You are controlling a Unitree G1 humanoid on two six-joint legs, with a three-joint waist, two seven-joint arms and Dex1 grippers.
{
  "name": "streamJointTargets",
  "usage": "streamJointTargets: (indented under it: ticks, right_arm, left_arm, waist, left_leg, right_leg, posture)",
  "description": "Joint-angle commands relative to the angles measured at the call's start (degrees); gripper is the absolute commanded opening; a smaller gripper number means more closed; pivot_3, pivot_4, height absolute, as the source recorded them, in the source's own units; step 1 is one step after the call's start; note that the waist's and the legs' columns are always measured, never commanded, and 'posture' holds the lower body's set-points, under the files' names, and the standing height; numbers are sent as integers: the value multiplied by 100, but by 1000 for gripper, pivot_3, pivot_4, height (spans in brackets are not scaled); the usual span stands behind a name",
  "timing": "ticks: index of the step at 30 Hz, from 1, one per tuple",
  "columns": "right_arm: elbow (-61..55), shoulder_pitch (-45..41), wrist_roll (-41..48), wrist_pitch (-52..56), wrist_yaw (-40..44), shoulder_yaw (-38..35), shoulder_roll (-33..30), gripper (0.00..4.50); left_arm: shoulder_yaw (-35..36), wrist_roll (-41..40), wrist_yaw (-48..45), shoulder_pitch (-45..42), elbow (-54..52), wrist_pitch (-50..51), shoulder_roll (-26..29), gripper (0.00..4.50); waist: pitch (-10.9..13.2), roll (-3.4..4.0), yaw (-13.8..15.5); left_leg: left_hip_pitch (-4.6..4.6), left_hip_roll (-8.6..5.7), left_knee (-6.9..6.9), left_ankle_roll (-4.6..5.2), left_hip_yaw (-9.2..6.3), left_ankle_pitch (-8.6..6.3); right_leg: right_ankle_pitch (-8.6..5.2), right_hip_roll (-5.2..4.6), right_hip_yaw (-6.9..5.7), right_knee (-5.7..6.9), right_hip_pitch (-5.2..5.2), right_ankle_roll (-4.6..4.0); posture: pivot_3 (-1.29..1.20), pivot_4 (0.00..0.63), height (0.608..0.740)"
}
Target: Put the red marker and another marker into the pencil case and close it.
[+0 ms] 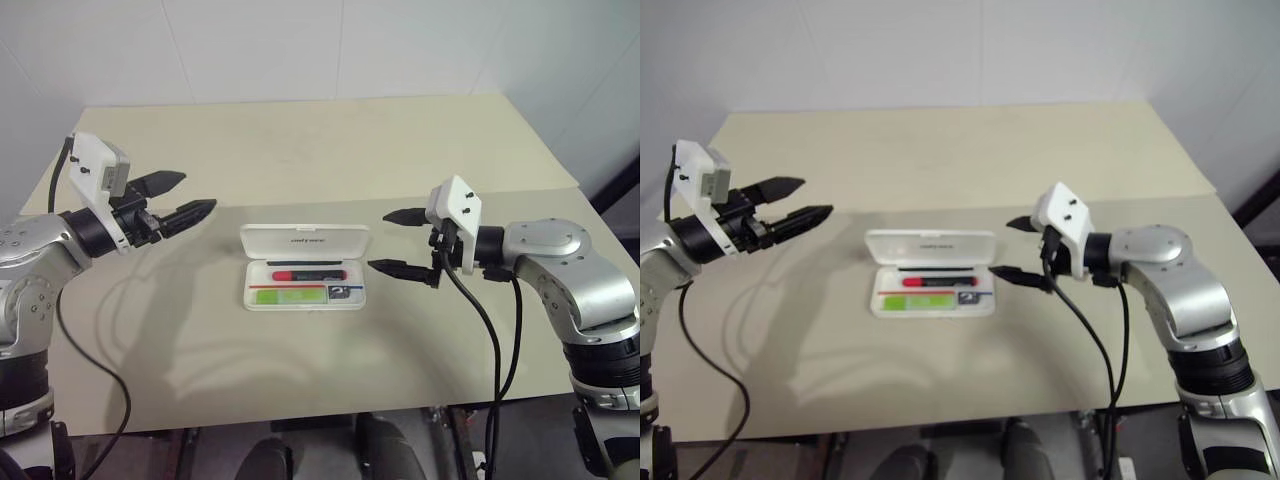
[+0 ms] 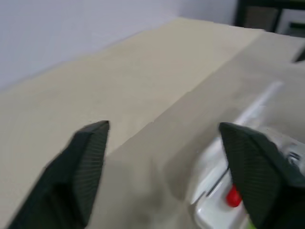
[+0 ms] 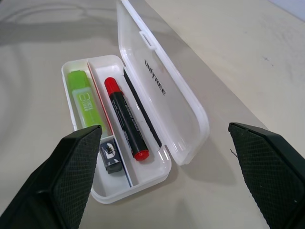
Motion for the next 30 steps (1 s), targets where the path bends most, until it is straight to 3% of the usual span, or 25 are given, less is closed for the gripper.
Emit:
streamJointTargets:
  ticks: [1, 6, 9, 23, 30]
  right_arm:
    - [-66, -75, 37, -135, -66, -121, 13, 4500]
    - [-123, -38, 43, -134, -125, -130, 18, 4500]
    - [-181, 1, 47, -113, -165, -135, 13, 4500]
    - [-622, 369, 181, 112, -386, -350, -157, 4500]
    - [-754, 464, 229, 209, -495, -389, -190, 4500]
  left_arm:
    - [-69, 16, -18, -322, 246, 28, -59, 2556]
    - [-335, 55, -421, -907, 1210, -104, -263, 762]
    - [-468, 143, -678, -1149, 1768, -186, -295, 24]
    - [-1688, 1418, -2503, -2740, 4981, -1359, -689, 24]
    - [-1935, 1969, -3081, -3403, 6163, -1976, -975, 24]
  waist:
    - [0, -1, 1]
    - [0, -1, 72]
    - [0, -1, 95]
    - [0, -1, 133]
    - [0, -2, 124]
  left_leg:
    - [-4, 0, -1, 0, 0, -1]
    - [-17, -1, 4, 0, -3, -2]
    - [-17, -1, 3, -1, -1, -2]
    - [-24, -4, 8, 3, 5, -3]
    - [-24, -5, 12, 6, 11, -4]
  right_leg:
    - [0, 0, -1, -1, -3, 0]
    - [0, -5, -15, -6, -10, 1]
    - [0, -4, -18, -8, -11, 1]
    - [4, -5, -27, -9, -12, 7]
    - [6, -5, -28, -8, -12, 11]
  posture:
    - [0, 150, 740]
    - [0, 150, 740]
    - [0, 150, 740]
    - [0, 150, 740]
    - [0, 150, 740]
